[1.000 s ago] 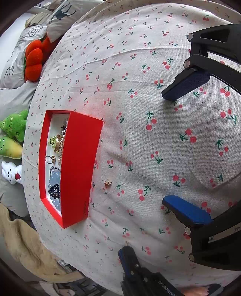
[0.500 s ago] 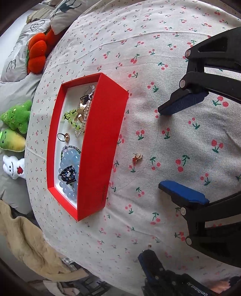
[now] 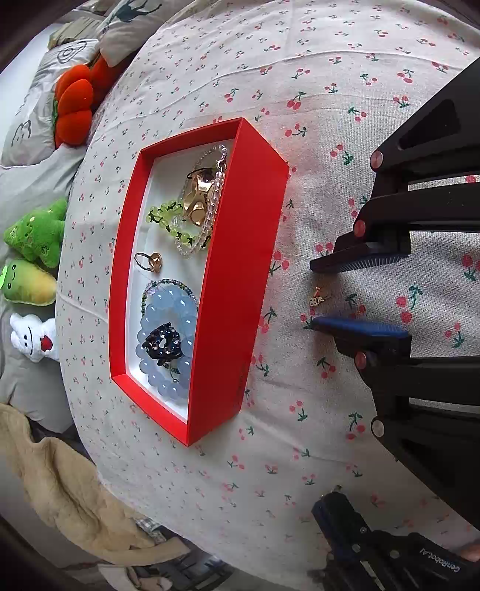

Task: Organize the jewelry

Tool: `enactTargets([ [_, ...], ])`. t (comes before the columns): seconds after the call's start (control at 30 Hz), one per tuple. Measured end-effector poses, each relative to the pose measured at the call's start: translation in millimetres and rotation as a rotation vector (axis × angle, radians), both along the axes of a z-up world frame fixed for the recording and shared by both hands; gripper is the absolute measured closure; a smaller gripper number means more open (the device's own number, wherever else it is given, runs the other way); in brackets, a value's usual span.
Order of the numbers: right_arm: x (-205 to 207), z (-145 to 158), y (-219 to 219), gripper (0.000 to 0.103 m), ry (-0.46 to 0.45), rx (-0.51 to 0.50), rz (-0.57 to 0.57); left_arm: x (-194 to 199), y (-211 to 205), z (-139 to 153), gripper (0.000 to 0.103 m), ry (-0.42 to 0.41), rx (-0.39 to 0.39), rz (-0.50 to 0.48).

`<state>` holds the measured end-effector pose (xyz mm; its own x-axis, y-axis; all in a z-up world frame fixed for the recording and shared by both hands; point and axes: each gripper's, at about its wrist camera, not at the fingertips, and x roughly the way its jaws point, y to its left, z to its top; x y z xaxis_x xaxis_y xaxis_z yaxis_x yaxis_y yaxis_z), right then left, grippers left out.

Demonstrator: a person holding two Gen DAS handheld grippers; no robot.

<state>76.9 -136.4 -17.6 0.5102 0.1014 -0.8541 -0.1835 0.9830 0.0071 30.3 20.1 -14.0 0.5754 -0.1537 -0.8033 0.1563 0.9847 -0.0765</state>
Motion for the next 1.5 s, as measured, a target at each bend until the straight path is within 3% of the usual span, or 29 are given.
enactTargets([
  [0.07, 0, 1, -1, 0.092, 0.0, 0.004, 0.0, 1, 1, 0, 0.097, 0.001, -0.001, 0.004],
  [0.17, -2, 2, -4, 0.095, 0.0, 0.009, -0.001, 2, 1, 0, 0.097, 0.003, -0.002, 0.008],
  [0.97, -34, 19, -54, 0.094, -0.007, 0.099, 0.007, 2, -2, 5, 0.097, -0.007, -0.011, 0.009],
  [1.2, -25, 3, -33, 0.083, 0.035, 0.075, 0.032, 0, -7, 3, 0.097, -0.001, -0.004, -0.002],
  [1.23, -24, 3, -31, 0.074, 0.034, 0.081, 0.032, 1, -7, 3, 0.097, 0.0, -0.005, -0.003],
  [1.27, -22, 3, -29, 0.054, 0.034, 0.095, 0.031, 0, -7, 2, 0.097, 0.002, -0.005, -0.002],
  [1.3, -21, 3, -26, 0.045, 0.028, 0.103, 0.03, 1, -6, 2, 0.097, 0.003, -0.006, 0.0],
  [1.5, -8, -1, -8, 0.043, -0.001, 0.046, 0.025, 1, -5, 2, 0.097, 0.004, -0.013, 0.006],
])
